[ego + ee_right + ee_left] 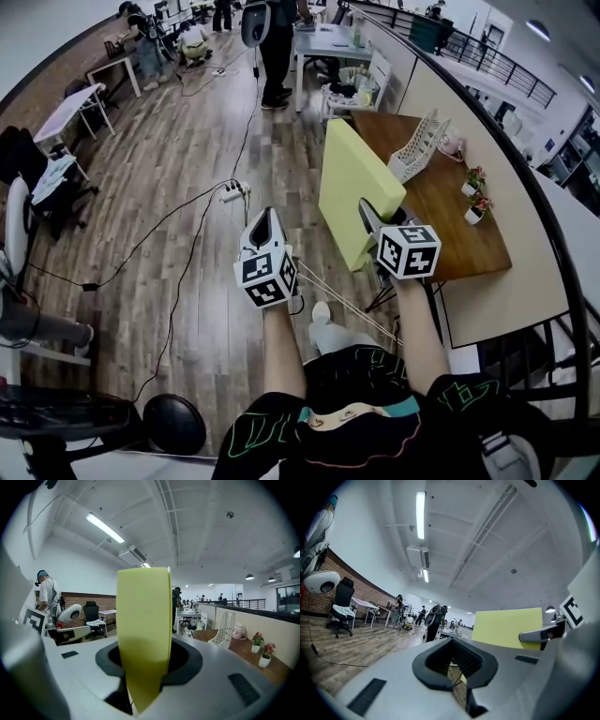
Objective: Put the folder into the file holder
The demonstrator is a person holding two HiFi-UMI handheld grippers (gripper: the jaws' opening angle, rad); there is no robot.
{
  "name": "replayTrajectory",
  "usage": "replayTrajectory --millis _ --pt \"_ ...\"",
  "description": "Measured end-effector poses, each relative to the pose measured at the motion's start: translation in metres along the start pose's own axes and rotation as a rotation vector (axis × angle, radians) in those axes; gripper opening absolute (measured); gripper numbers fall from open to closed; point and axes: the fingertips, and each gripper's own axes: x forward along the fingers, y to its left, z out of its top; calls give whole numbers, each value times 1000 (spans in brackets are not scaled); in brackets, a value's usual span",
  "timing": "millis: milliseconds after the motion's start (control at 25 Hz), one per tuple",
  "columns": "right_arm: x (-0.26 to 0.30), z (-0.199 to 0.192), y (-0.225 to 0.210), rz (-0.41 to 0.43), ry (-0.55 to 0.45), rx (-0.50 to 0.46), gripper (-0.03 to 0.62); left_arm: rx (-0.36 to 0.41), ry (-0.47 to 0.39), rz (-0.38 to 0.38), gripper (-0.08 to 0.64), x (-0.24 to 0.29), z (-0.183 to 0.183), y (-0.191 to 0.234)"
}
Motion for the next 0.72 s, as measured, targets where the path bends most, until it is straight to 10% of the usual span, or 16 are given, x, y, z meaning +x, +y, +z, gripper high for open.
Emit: replayTrajectory --millis 720 --pt "149 8 21 127 25 2 161 38 4 147 -5 70 13 98"
